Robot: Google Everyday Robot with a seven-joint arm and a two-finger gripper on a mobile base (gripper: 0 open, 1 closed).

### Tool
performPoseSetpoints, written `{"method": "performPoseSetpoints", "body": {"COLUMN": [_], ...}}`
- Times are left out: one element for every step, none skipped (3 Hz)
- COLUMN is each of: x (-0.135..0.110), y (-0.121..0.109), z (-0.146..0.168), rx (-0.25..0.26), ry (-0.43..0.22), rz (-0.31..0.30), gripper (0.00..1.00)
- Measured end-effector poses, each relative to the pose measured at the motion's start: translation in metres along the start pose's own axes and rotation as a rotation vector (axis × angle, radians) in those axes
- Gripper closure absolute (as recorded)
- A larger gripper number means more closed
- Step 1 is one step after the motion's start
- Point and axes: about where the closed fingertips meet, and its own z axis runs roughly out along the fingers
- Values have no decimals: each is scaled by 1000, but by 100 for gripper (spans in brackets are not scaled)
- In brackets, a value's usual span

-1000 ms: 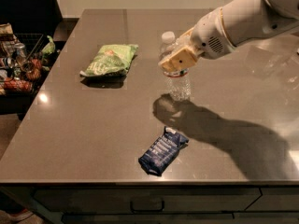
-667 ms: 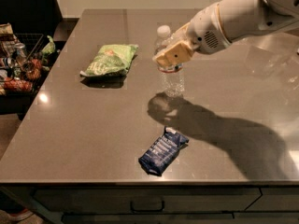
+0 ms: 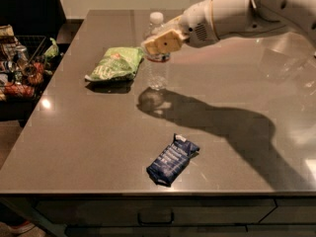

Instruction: Move water bottle near green jalapeno chip bag

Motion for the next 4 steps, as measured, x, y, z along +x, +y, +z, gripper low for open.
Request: {"method": "performPoseSetpoints", "body": {"x": [-17, -21, -16, -11], "y": [-12, -18, -28, -33], "z": [34, 51, 61, 63], "rx": [-22, -28, 1, 20], "ry": [-112, -141, -102, -58], "rz": [3, -6, -27, -45], "gripper": [100, 100, 97, 75]}}
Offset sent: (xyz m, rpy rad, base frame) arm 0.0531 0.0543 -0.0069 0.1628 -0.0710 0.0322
